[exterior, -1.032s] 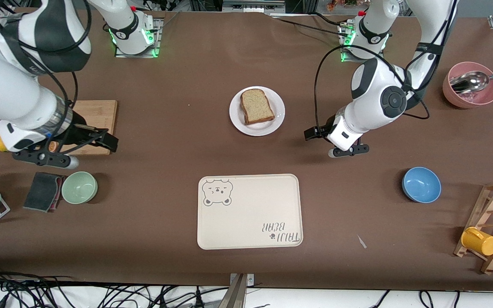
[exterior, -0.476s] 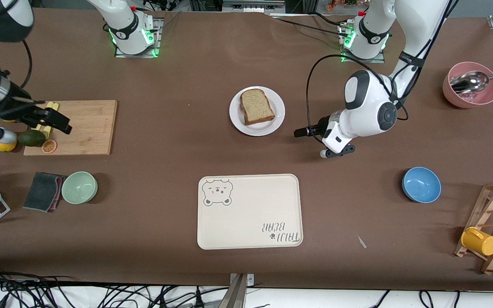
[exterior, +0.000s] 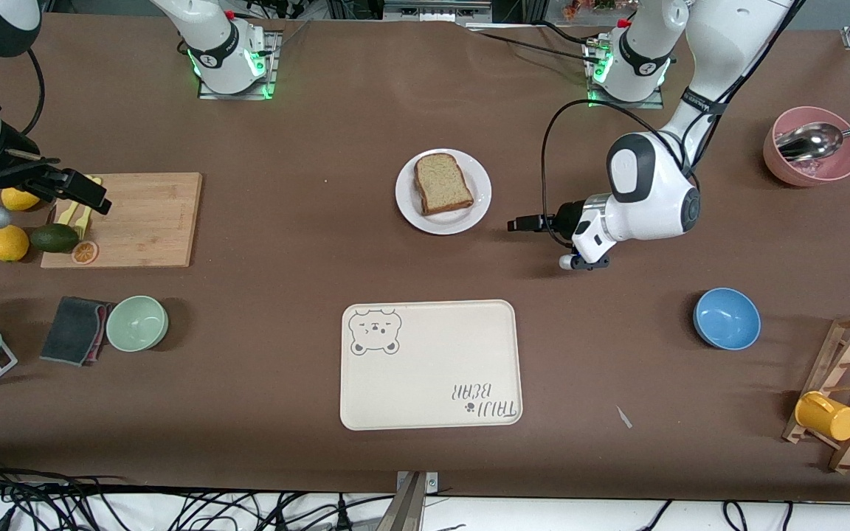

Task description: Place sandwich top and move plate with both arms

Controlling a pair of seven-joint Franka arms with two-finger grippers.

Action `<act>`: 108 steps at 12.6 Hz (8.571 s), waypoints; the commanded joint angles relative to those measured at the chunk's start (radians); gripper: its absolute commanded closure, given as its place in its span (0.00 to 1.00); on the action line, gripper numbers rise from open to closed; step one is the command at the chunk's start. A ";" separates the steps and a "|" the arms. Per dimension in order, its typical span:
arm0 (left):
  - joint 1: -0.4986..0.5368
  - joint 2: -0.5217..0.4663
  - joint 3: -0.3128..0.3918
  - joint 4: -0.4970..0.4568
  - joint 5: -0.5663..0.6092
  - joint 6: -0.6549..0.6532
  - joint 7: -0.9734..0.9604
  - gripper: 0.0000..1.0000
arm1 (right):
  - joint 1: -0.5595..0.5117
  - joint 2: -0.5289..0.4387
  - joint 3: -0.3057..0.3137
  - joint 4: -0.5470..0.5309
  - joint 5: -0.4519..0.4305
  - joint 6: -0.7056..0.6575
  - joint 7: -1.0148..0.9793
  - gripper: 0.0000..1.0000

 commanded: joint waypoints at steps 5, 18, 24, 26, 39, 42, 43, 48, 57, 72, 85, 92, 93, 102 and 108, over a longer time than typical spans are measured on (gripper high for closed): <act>-0.002 -0.079 -0.087 -0.191 -0.373 0.124 0.330 0.00 | -0.018 -0.002 0.012 0.013 -0.004 0.057 -0.012 0.00; -0.051 0.032 -0.243 -0.331 -1.298 0.256 1.231 0.00 | -0.018 0.003 0.008 0.040 -0.011 0.042 -0.038 0.00; -0.063 0.056 -0.243 -0.320 -1.377 0.256 1.310 0.10 | -0.019 0.015 0.008 0.040 -0.019 0.041 -0.091 0.00; -0.087 0.061 -0.243 -0.309 -1.424 0.255 1.313 0.30 | -0.019 0.014 0.008 0.036 -0.043 0.018 -0.143 0.00; -0.058 0.064 -0.236 -0.277 -1.423 0.256 1.315 0.38 | -0.016 0.012 0.015 0.030 -0.059 -0.004 -0.190 0.00; -0.057 0.063 -0.236 -0.277 -1.423 0.284 1.315 0.47 | -0.016 0.014 0.015 0.029 -0.057 -0.006 -0.190 0.00; -0.058 0.056 -0.236 -0.277 -1.423 0.284 1.315 0.50 | -0.016 0.014 0.014 0.029 -0.057 -0.006 -0.190 0.00; -0.063 0.064 -0.237 -0.274 -1.423 0.291 1.316 0.46 | -0.013 0.014 0.015 0.029 -0.063 -0.004 -0.190 0.00; -0.074 0.064 -0.239 -0.272 -1.424 0.291 1.318 0.95 | -0.015 0.014 0.014 0.030 -0.066 -0.006 -0.193 0.00; -0.052 0.067 -0.236 -0.084 -1.426 0.373 1.229 1.00 | -0.016 0.012 0.011 0.030 -0.068 0.014 -0.165 0.00; -0.069 0.440 -0.136 0.562 -1.353 0.518 1.175 1.00 | -0.013 0.014 0.014 0.029 -0.068 0.016 -0.154 0.00; -0.132 0.559 -0.061 0.691 -1.320 0.525 1.174 1.00 | -0.013 0.014 0.015 0.030 -0.066 0.017 -0.154 0.00; -0.133 0.564 -0.058 0.691 -1.318 0.525 1.174 1.00 | -0.013 0.014 0.015 0.032 -0.066 0.019 -0.154 0.00; -0.123 0.534 -0.064 0.686 -1.318 0.598 1.174 0.35 | -0.015 0.026 0.014 0.024 -0.056 0.027 -0.151 0.00; -0.097 0.446 -0.120 0.677 -1.288 0.777 1.103 0.00 | -0.013 -0.031 0.017 0.030 0.010 -0.010 -0.093 0.00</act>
